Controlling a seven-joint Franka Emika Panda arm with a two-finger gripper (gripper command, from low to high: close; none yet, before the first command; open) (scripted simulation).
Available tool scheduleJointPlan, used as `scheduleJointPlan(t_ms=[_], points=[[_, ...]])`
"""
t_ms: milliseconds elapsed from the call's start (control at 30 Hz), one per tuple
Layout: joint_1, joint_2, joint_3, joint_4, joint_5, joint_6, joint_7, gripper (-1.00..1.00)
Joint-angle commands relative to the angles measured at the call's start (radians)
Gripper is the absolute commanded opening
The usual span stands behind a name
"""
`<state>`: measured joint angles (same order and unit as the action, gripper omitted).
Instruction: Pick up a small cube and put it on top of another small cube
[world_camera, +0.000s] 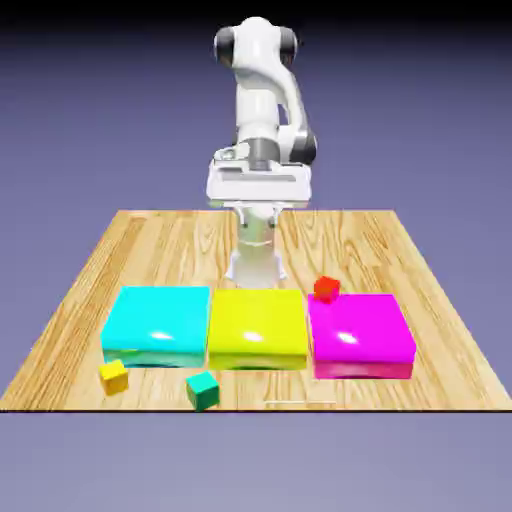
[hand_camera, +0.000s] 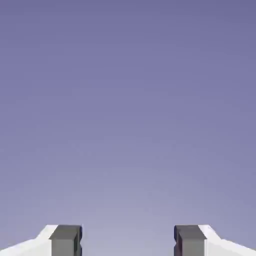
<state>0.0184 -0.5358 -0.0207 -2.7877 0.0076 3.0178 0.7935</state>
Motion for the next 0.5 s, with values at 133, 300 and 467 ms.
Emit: scheduleJointPlan(t_ms=[133, 300, 467], points=[[0.026, 0.142, -0.086, 0.092, 0.032, -0.079, 0.218, 0.00], [0.053, 0.283, -0.172, 0.185, 0.063, -0.159, 0.435, 0.00], [0.079, 0.425, -0.258, 0.277, 0.095, -0.238, 0.652, 0.00]])
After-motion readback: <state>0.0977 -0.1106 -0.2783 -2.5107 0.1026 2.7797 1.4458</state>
